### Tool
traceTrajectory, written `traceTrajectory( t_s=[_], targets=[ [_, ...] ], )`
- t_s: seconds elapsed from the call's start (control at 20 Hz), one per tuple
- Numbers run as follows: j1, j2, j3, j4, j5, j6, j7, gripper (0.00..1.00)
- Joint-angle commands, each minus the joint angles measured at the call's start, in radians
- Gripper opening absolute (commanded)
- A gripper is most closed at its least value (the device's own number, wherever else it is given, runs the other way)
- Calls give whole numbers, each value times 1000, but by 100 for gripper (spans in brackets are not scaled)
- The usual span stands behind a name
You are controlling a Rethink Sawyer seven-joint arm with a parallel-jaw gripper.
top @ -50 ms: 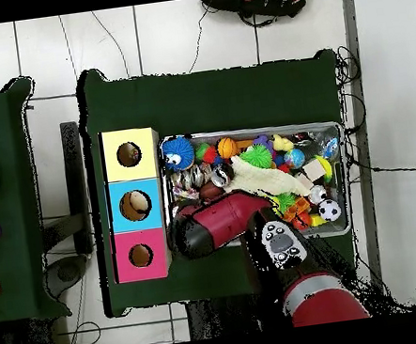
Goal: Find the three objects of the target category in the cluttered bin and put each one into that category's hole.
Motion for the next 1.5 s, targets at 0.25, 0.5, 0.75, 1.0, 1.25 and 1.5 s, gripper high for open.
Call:
traceTrajectory(
  t_s=[0.25,0.5,0.75,1.0,1.25,1.5],
  targets=[
    [83,88,-49,-143,9,-127,108,100],
    [46,46,-7,-123,38,-84,82,100],
    [19,45,15,-130,42,-84,65,100],
    [14,42,16,-124,37,-92,63,0],
    [3,39,28,-119,39,-92,61,0],
    [2,36,24,-119,54,-75,69,0]
  ],
)
